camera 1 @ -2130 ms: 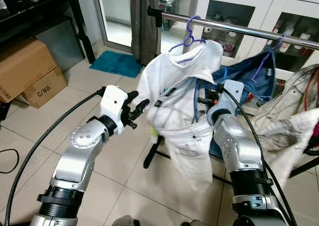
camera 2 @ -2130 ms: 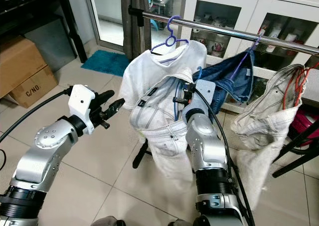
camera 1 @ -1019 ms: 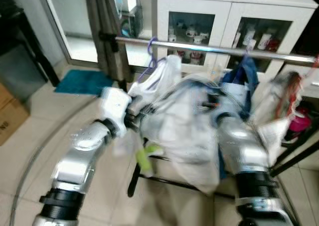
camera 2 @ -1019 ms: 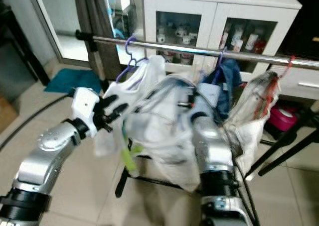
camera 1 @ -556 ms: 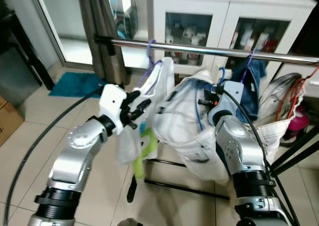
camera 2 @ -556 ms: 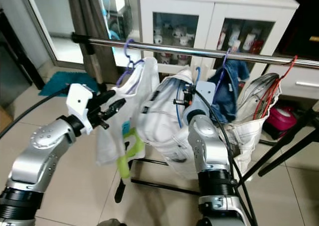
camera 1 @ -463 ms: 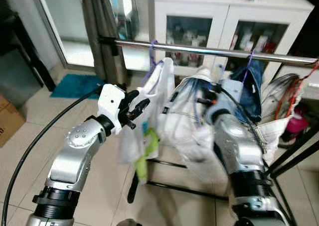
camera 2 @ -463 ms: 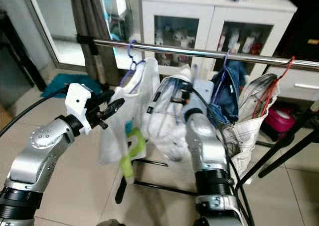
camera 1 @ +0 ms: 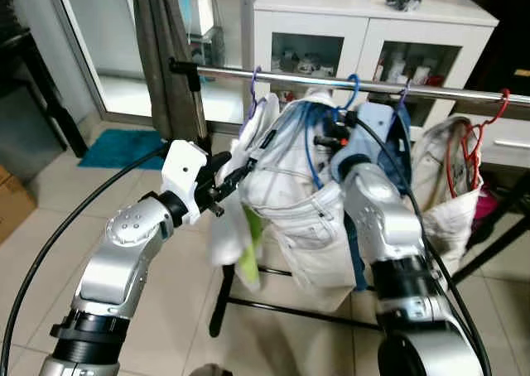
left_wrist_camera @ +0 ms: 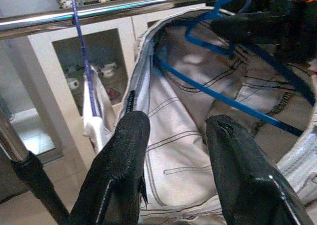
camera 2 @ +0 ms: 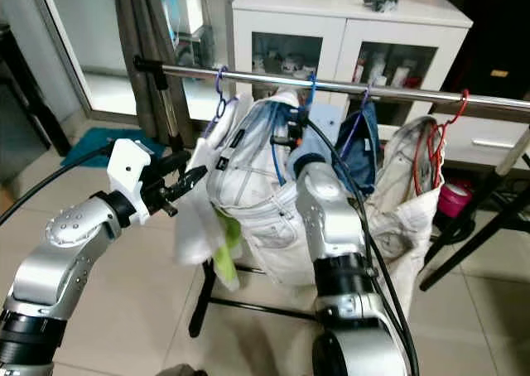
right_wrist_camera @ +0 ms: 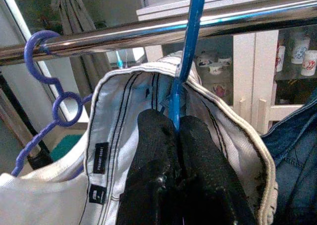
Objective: Hang hanger
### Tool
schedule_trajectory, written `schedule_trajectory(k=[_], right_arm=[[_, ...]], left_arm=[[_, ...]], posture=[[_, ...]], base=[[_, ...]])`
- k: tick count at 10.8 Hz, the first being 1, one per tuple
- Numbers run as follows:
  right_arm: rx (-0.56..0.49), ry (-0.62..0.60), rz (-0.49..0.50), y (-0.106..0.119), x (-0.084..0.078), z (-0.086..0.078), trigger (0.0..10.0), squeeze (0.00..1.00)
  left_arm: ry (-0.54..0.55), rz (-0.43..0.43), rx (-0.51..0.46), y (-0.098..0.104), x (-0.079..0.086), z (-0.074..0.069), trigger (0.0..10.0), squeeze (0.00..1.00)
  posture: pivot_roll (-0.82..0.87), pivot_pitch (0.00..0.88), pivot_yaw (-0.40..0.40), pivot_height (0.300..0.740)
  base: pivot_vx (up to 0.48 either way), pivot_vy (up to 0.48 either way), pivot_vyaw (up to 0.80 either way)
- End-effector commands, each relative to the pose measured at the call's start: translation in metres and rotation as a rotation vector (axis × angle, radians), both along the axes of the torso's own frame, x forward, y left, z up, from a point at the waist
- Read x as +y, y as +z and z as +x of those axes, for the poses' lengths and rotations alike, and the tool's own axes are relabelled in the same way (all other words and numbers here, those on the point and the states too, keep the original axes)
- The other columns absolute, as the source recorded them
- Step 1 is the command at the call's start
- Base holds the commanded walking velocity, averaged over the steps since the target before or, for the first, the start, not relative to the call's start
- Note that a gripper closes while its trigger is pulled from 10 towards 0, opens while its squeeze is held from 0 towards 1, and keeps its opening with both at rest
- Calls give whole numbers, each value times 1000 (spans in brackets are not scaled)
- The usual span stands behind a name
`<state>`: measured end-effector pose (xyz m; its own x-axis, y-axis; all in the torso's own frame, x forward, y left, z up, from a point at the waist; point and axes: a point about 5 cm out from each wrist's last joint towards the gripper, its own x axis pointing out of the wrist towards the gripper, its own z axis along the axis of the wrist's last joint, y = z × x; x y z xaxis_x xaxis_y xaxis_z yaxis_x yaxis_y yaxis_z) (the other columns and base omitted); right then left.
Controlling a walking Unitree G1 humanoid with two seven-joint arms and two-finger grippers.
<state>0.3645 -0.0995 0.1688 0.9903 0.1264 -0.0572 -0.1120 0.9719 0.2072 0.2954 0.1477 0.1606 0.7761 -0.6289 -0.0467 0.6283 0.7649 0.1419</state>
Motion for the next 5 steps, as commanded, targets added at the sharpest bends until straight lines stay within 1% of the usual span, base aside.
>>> schedule_trajectory(k=[1, 3, 4, 5], right_arm=[[-104, 23, -12, 28, 7, 10, 10000, 0], [-89, 57, -23, 34, 16, 22, 10000, 0], [-60, 69, -30, 37, 23, 30, 10000, 0], [-11, 74, -41, 35, 28, 36, 10000, 0]], left_arm=[[-63, -10, -45, 11, -6, -1, 10000, 0], [-112, -34, -57, 17, -10, -1, 10000, 0], [-140, -31, -49, 18, -11, -1, 10000, 0], [-146, -28, -43, 18, -11, -1, 10000, 0]], posture=[[2, 0, 0, 740], [6, 0, 1, 740], [9, 0, 0, 740], [10, 0, 0, 740]], base=[[0, 0, 0], [0, 0, 0], [0, 0, 0], [0, 0, 0]])
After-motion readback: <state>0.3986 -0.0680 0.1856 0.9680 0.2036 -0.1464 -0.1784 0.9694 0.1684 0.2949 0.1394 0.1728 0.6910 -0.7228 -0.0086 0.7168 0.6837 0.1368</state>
